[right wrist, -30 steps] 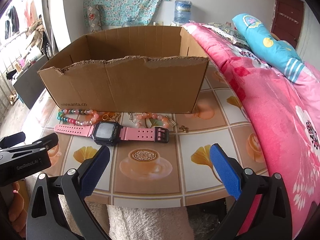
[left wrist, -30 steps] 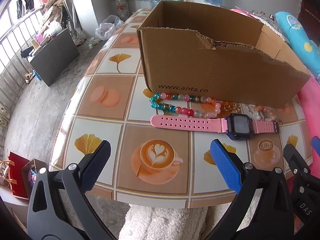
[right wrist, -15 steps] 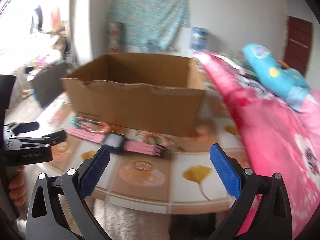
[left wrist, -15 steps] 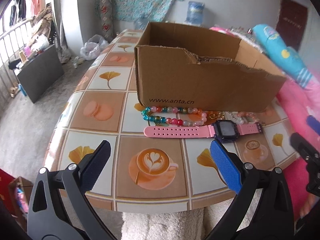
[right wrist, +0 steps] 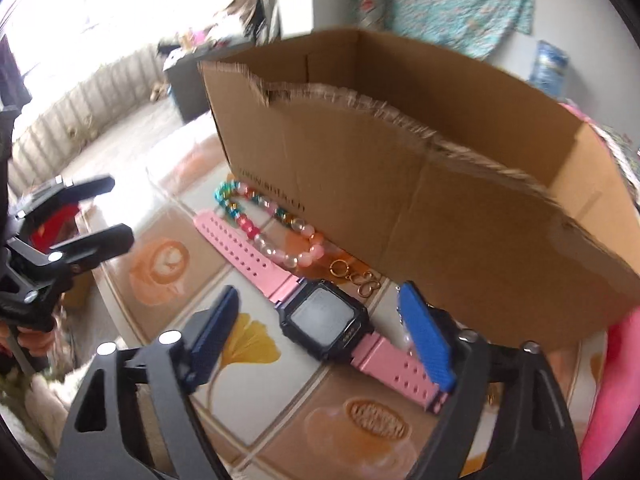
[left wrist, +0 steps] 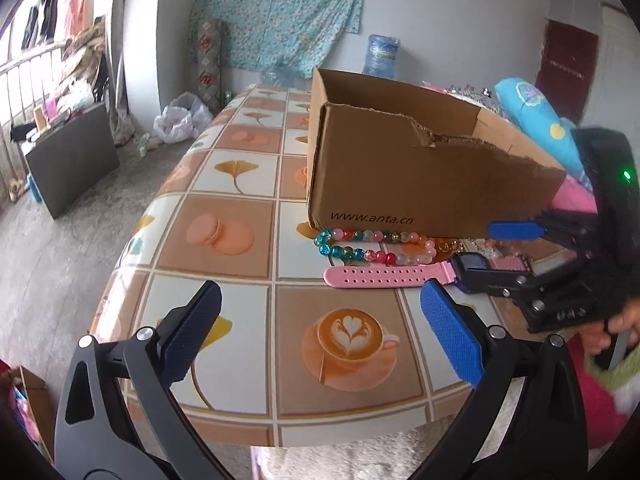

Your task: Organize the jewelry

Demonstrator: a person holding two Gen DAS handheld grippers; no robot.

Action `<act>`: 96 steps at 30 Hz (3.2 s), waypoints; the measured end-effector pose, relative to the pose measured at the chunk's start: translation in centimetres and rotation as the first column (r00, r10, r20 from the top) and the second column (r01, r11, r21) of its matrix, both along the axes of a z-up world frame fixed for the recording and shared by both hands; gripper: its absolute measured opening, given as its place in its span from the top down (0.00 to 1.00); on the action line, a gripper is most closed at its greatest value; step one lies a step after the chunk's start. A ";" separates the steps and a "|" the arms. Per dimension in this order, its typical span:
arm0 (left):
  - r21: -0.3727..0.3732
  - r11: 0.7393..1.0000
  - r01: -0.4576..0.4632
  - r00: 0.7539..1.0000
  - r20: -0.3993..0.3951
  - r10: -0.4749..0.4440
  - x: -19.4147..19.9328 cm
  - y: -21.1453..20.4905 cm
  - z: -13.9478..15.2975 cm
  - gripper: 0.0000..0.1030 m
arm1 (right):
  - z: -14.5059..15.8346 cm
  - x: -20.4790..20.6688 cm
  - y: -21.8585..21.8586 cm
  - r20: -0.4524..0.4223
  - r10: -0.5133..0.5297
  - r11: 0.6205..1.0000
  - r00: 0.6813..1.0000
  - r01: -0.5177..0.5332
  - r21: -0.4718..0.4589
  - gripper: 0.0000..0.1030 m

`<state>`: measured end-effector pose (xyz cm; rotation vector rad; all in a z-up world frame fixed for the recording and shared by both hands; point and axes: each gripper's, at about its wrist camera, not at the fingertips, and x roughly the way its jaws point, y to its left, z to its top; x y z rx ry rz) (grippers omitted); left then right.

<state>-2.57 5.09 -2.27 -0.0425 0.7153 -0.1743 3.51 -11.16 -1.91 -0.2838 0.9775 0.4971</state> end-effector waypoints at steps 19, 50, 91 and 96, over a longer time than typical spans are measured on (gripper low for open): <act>0.311 0.916 0.253 0.953 0.083 -0.291 -2.5 -7.2 -0.8 0.09 | -1.8 1.3 -2.6 -0.302 0.198 0.980 0.933 -0.182 0.079 0.50; 0.039 0.912 0.408 0.890 -0.239 -0.388 4.7 -7.3 -1.7 0.93 | -2.6 -0.2 -7.7 -0.155 -0.093 0.996 0.983 0.090 -0.025 0.94; 0.067 0.942 0.328 0.739 -0.639 -0.212 33.1 -11.2 0.1 0.63 | -0.4 25.7 -8.7 -0.513 -0.242 0.969 0.824 0.231 -0.086 0.65; 0.063 0.947 0.314 0.803 -0.550 -0.229 33.0 -11.2 2.7 0.46 | 2.8 24.5 -9.0 -0.375 -0.246 0.969 0.894 0.234 -0.077 0.60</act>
